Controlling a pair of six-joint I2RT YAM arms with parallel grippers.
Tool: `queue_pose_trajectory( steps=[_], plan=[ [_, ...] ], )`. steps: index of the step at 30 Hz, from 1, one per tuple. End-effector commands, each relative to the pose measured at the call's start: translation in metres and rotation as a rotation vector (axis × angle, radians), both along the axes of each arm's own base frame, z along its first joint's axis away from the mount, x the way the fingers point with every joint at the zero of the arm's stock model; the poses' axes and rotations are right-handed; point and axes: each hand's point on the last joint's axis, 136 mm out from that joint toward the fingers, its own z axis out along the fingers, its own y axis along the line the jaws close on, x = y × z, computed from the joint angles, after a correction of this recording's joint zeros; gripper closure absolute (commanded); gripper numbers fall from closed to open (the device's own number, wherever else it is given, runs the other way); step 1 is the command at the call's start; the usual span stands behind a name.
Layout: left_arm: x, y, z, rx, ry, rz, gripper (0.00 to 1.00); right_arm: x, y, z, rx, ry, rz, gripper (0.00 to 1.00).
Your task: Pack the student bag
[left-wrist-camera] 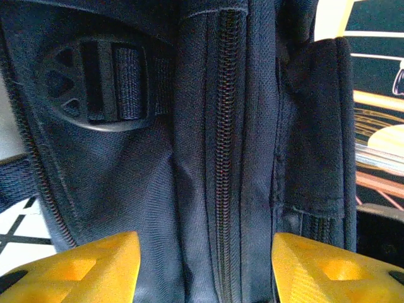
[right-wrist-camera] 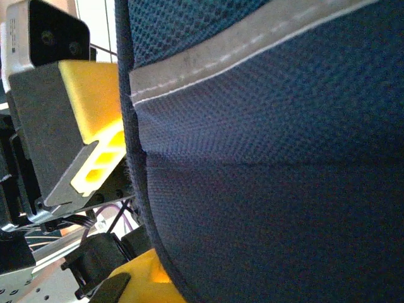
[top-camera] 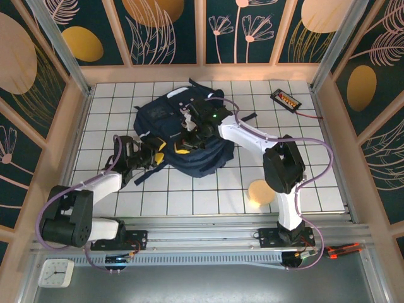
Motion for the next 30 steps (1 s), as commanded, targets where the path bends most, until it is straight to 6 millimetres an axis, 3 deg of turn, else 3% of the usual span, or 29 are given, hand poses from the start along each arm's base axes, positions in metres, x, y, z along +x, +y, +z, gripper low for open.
queue_pose_trajectory(
  steps=[1, 3, 6, 9, 17, 22, 30],
  plan=[
    [0.016, -0.011, 0.023, -0.063, -0.062, -0.007, 0.46, -0.006, 0.02, 0.014, 0.057, -0.019, 0.035, 1.0],
    [0.019, -0.014, 0.02, -0.067, -0.055, -0.015, 0.5, -0.007, 0.022, 0.015, 0.06, -0.02, 0.04, 1.0],
    [0.02, -0.016, 0.014, -0.063, -0.048, -0.015, 0.66, -0.008, 0.025, 0.015, 0.059, -0.02, 0.045, 1.0],
    [0.021, -0.014, 0.009, -0.041, -0.052, -0.013, 1.0, -0.01, 0.022, 0.012, 0.041, -0.014, 0.044, 1.0],
    [0.022, -0.008, -0.005, 0.145, -0.068, -0.076, 1.0, -0.018, -0.012, 0.005, -0.039, -0.005, 0.019, 1.0],
    [0.023, -0.003, -0.004, 0.227, -0.087, -0.102, 1.0, -0.02, -0.039, 0.0, -0.083, -0.004, -0.002, 1.0],
    [0.026, 0.005, 0.003, 0.299, -0.112, -0.133, 1.0, -0.014, -0.066, -0.003, -0.124, -0.019, -0.017, 1.0]
  ],
)
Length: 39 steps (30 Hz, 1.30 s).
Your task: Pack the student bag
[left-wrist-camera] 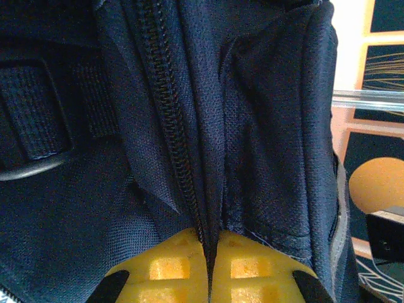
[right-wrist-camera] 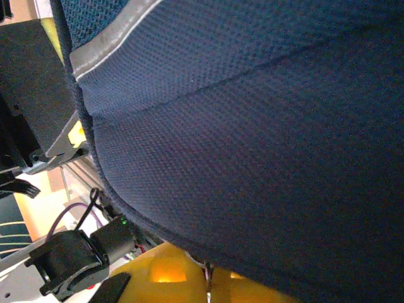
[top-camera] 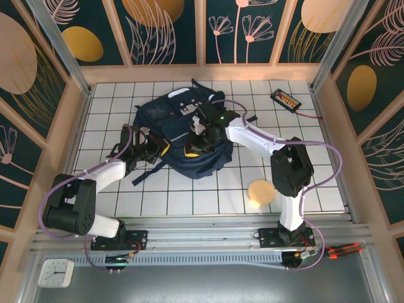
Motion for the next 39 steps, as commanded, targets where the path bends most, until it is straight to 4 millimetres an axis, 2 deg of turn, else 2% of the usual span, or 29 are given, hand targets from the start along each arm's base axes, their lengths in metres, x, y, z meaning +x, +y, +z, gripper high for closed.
queue_pose_trajectory(
  steps=[1, 10, 20, 29, 39],
  plan=[
    [0.011, 0.018, 0.005, 0.088, -0.051, 0.034, 1.0, -0.011, -0.027, 0.009, -0.043, 0.011, 0.002, 1.0],
    [0.007, 0.024, 0.011, 0.154, -0.081, -0.022, 1.0, -0.007, -0.039, 0.003, -0.058, 0.006, 0.0, 1.0],
    [0.002, 0.029, 0.007, 0.157, -0.066, -0.057, 1.0, -0.006, -0.047, -0.002, -0.061, -0.018, -0.003, 1.0],
    [0.001, 0.026, 0.009, 0.129, -0.07, -0.067, 1.0, -0.009, -0.069, -0.006, -0.066, -0.036, -0.021, 1.0],
    [-0.001, 0.027, 0.009, 0.144, -0.062, -0.071, 1.0, -0.001, -0.087, -0.008, -0.063, -0.062, -0.047, 1.0]
  ],
)
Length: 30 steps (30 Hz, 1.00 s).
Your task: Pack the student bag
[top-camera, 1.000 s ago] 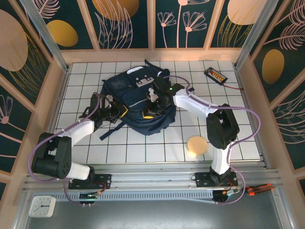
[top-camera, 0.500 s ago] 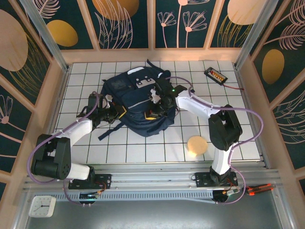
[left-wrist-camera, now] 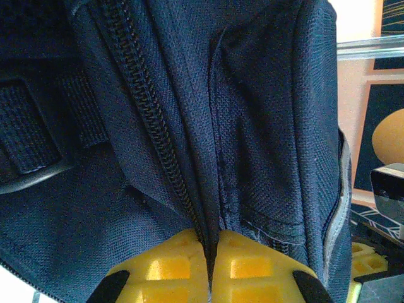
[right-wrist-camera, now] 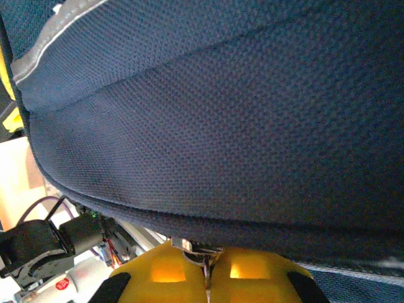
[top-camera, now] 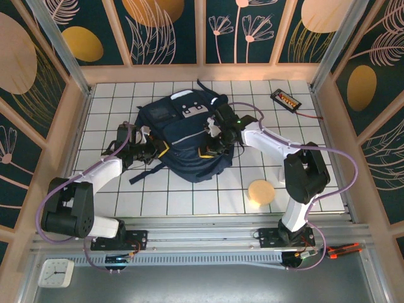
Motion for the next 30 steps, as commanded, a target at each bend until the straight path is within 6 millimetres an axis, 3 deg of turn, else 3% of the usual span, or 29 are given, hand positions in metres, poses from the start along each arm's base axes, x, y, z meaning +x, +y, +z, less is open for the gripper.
queue_pose_trajectory(
  steps=[1, 8, 9, 16, 22, 26, 30],
  plan=[
    [0.012, 0.023, 0.003, 0.079, -0.038, 0.073, 1.0, -0.003, -0.036, 0.002, -0.064, 0.015, -0.051, 1.0],
    [0.009, 0.026, 0.001, 0.09, -0.034, 0.082, 1.0, -0.006, -0.041, -0.007, -0.079, 0.027, -0.027, 1.0],
    [0.009, 0.027, 0.0, 0.093, -0.033, 0.081, 1.0, 0.002, -0.05, -0.006, -0.08, 0.025, -0.052, 1.0],
    [0.01, 0.032, -0.004, 0.106, -0.026, 0.089, 1.0, 0.011, -0.068, -0.011, -0.099, 0.023, -0.078, 1.0],
    [0.017, 0.032, -0.002, 0.103, -0.029, 0.086, 1.0, 0.011, -0.067, -0.014, -0.092, 0.032, -0.078, 1.0],
    [0.027, 0.031, -0.002, 0.108, -0.033, 0.08, 1.0, 0.012, -0.065, -0.013, -0.09, 0.029, -0.074, 1.0],
    [0.053, 0.03, 0.002, 0.143, -0.053, 0.059, 1.0, 0.007, -0.06, -0.012, -0.1, 0.028, -0.074, 1.0]
  ],
)
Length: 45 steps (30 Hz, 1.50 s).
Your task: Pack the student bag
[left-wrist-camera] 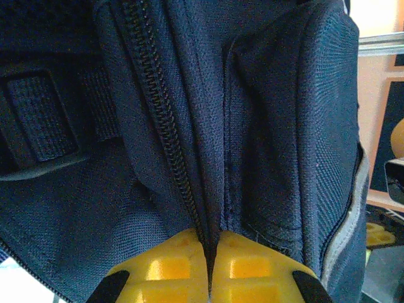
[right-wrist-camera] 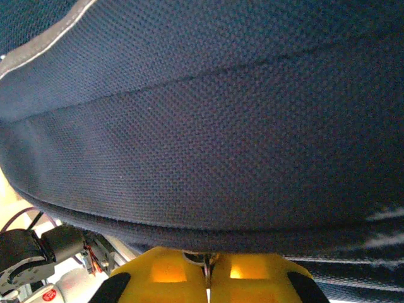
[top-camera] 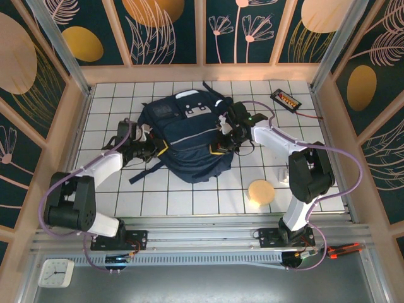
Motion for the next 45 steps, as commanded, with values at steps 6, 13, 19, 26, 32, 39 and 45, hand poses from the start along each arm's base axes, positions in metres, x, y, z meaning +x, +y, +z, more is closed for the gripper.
queue_pose_trajectory(
  steps=[6, 13, 19, 26, 32, 39, 45],
  plan=[
    [0.104, 0.018, 0.012, 0.131, -0.116, 0.018, 1.0, -0.032, 0.027, -0.012, -0.074, 0.063, 0.004, 1.0],
    [0.123, 0.015, 0.023, 0.149, -0.135, -0.024, 0.52, 0.01, 0.063, -0.015, -0.084, 0.047, -0.13, 1.0],
    [0.073, 0.035, 0.034, 0.098, -0.108, 0.076, 0.35, 0.036, 0.082, -0.003, -0.025, 0.048, -0.147, 1.0],
    [0.013, 0.02, 0.055, -0.269, -0.074, 0.254, 0.37, 0.035, 0.09, -0.001, -0.036, 0.054, -0.104, 1.0],
    [0.01, 0.007, 0.083, -0.336, -0.111, 0.263, 0.37, 0.035, 0.091, 0.024, -0.015, 0.012, -0.097, 1.0],
    [0.016, -0.009, 0.096, -0.381, -0.112, 0.253, 0.37, 0.039, 0.094, 0.062, 0.029, -0.037, -0.108, 1.0],
    [0.02, -0.019, 0.1, -0.402, -0.11, 0.239, 0.37, 0.041, 0.101, 0.085, 0.054, -0.064, -0.107, 1.0]
  ],
)
